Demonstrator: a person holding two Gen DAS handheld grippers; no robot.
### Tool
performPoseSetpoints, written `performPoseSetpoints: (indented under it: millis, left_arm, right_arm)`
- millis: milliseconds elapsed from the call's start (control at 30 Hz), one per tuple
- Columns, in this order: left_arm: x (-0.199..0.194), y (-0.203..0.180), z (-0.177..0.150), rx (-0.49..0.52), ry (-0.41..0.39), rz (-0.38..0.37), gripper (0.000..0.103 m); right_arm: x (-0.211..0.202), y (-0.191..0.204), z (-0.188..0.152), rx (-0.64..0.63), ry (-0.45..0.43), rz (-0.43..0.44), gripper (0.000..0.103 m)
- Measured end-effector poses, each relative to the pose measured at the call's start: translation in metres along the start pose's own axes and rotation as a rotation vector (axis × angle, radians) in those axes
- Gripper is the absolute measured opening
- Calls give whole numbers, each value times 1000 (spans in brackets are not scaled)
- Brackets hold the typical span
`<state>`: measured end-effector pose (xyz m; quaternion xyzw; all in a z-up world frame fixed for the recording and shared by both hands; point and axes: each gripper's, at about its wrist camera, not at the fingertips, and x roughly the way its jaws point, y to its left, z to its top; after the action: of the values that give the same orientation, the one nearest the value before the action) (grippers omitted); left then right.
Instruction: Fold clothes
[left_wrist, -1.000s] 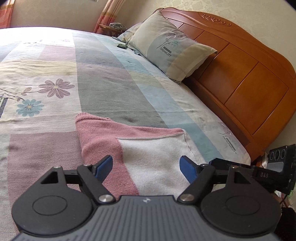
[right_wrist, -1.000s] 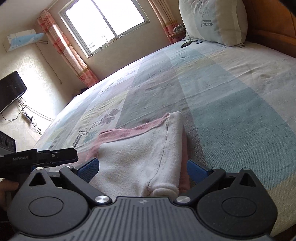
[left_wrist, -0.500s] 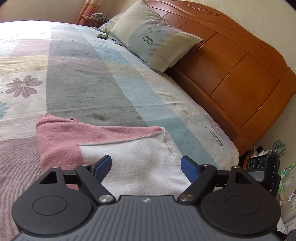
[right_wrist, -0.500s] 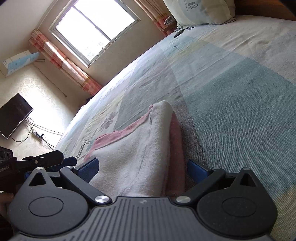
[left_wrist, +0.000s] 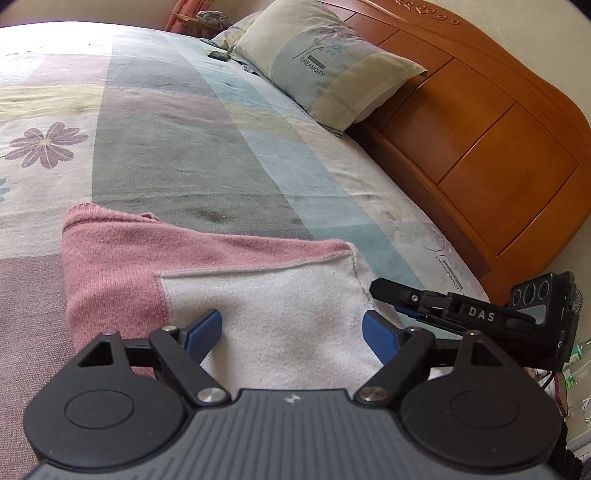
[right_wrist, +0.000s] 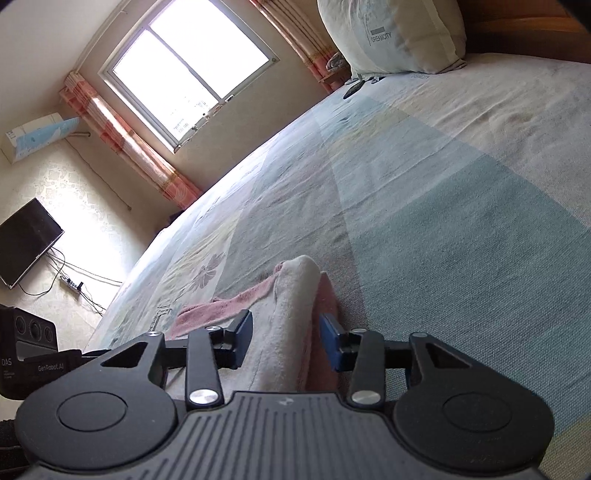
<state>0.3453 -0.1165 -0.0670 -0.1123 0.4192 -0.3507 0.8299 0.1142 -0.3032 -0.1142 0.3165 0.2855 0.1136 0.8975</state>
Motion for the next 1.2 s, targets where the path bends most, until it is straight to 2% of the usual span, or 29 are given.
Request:
performPoseSetpoints:
  millis: [33, 67, 233, 400, 500, 567, 667, 700, 767, 800, 867, 900, 967, 1100, 1200]
  left_arm:
    - [0, 0, 0, 3, -3, -1, 83]
    - [-2, 1, 0, 4, -6, -2, 83]
    - [-10, 7, 1, 17, -22, 19, 83]
    - [-12, 15, -2, -13, -19, 7, 83]
    - [-16, 10, -1, -10, -27, 8, 83]
    - [-18, 4, 2, 9, -41, -15, 83]
    - [-16, -2, 7, 28, -45, -48, 83]
    - [-11, -2, 7, 29, -36, -43, 83]
    - [1, 4, 6, 23, 2, 35, 83]
    - [6, 8, 6, 21, 20, 72, 81]
    - [0, 8, 7, 13, 10, 63, 80]
    - [-6, 5, 9, 24, 8, 65, 80]
    - [-20, -5, 9, 85, -19, 91, 81]
    - [-36, -13, 3, 88, -14, 110, 83]
    - [-41, -12, -9, 68, 22, 112, 85]
  right_arm:
    - [6, 0, 2, -3, 12, -5, 22]
    - [13, 1, 3, -7, 24, -14, 16]
    - [27, 5, 5, -42, 37, -39, 14]
    - [33, 4, 8, -82, 48, -78, 14]
    - [18, -5, 6, -34, 33, -89, 24]
    - [5, -5, 6, -22, 11, -89, 24]
    - [-18, 18, 7, -75, -42, -59, 25]
    - [-20, 25, 6, -88, -37, -32, 25]
    - [-14, 38, -2, -134, 14, -2, 25]
    - [-9, 41, -8, -157, 53, -26, 25]
    - [-4, 41, -20, -192, 111, -105, 24]
    - [-7, 39, -25, -200, 108, -136, 23]
    - [-25, 42, -26, -196, 94, -138, 24]
    - [-43, 73, -30, -291, 81, -100, 42]
    - [-44, 91, -43, -362, 117, -99, 45]
